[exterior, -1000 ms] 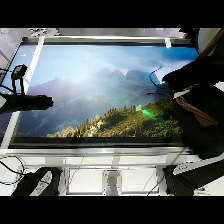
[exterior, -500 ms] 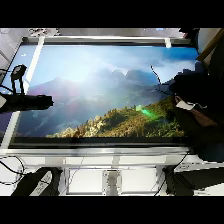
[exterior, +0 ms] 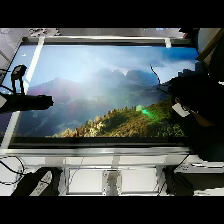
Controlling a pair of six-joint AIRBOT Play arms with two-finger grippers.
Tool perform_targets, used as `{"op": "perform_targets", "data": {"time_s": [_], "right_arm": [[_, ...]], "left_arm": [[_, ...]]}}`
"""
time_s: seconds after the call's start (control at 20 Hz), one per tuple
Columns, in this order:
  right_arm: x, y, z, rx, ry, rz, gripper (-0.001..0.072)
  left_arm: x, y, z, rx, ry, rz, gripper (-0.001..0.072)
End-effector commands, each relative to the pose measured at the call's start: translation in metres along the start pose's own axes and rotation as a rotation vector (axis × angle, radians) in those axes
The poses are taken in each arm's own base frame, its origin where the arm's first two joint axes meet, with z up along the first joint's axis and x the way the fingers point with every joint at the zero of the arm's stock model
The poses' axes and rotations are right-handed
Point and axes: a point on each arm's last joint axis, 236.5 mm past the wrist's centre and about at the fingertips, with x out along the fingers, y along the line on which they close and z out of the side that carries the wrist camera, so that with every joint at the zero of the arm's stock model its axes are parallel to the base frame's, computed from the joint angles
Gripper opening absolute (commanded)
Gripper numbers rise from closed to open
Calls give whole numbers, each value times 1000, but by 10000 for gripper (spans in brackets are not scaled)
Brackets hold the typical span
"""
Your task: Fold the clothes and pants, and hang the long-sleeved shirts on hangers.
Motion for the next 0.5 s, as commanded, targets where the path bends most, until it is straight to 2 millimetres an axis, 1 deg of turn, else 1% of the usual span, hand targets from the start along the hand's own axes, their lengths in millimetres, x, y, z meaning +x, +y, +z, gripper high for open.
{"op": "perform_targets", "data": {"time_s": [0.0, 0.05, 0.1, 0.15, 0.2, 0.25, 0.35, 0.45], "right_arm": [[-69, 94, -7, -197, -190, 170, 534], [-79, 126, -21, -267, -200, 249, 474], [-86, 160, -38, -349, -201, 325, 321], [-90, 191, -58, -459, -188, 386, 101], [-90, 214, -78, -558, -167, 425, 24], [-88, 235, -99, -656, -138, 453, 18], [-79, 269, -138, -802, -66, 506, 18], [-63, 288, -164, -880, -7, 499, 18]], "left_arm": [[0, 0, 0, 0, 1, 1, 7], [0, 0, 0, 0, 1, 1, 7], [0, 1, 0, 0, 2, 1, 7], [0, 0, -2, 1, 10, 0, 7], [0, 0, -3, 1, 11, -1, 8], [0, 0, -3, 1, 11, -1, 7], [0, 0, -3, 0, 11, -1, 8], [0, 0, -3, 0, 11, -1, 7]]}}
